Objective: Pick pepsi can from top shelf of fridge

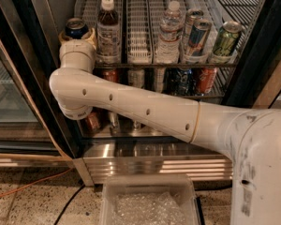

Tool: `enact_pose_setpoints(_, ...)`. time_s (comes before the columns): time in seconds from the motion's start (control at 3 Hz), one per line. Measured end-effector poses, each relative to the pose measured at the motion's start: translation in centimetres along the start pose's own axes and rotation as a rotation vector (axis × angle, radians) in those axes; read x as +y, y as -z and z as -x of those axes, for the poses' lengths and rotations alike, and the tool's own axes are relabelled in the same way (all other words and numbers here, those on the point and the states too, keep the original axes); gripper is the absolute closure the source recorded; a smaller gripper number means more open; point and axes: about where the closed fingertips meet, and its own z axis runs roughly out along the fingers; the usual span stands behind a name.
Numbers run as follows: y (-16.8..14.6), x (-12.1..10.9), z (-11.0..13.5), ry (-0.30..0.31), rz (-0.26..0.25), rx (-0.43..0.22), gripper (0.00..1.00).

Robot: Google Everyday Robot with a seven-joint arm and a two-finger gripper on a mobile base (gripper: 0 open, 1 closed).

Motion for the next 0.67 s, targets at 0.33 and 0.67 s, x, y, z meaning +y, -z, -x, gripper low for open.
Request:
enact_pose_setpoints(0.33,-0.02,0.02,-0.01,-0.002,0.002,0.001,0.84)
enact_pose_setpoints(0.67,-0.02,0.02,-0.01,-0.002,0.002,0.001,1.0)
